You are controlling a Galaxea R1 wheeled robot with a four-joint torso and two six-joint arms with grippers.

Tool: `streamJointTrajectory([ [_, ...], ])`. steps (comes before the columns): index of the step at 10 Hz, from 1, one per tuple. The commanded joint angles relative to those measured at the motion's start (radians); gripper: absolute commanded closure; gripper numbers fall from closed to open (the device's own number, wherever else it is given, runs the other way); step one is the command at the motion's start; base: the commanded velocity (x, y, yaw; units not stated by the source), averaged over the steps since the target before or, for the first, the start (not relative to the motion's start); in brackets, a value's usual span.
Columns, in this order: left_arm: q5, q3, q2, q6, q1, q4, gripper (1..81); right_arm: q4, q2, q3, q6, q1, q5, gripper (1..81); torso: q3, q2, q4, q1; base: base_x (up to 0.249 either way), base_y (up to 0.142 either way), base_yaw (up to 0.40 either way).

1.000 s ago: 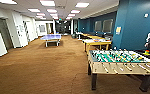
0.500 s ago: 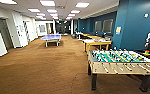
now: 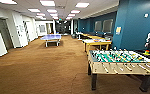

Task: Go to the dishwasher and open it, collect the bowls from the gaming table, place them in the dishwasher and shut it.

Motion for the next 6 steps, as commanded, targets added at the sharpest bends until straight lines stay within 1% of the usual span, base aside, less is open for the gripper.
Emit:
streamJointTrajectory([
  [1,0.040,-0.004,-0.010,-0.003,-0.053,-0.002,1.0,-0.003,0.000,0.002,0.000,0.053,-0.057,1.0,0.000,0.000,0.000,0.000,0.077,0.000,0.000],
  [6,0.040,-0.004,-0.010,-0.003,-0.053,-0.002,1.0,-0.003,0.002,0.002,0.000,0.052,-0.057,1.0,0.000,-0.001,0.000,-0.001,0.094,0.000,0.000],
])
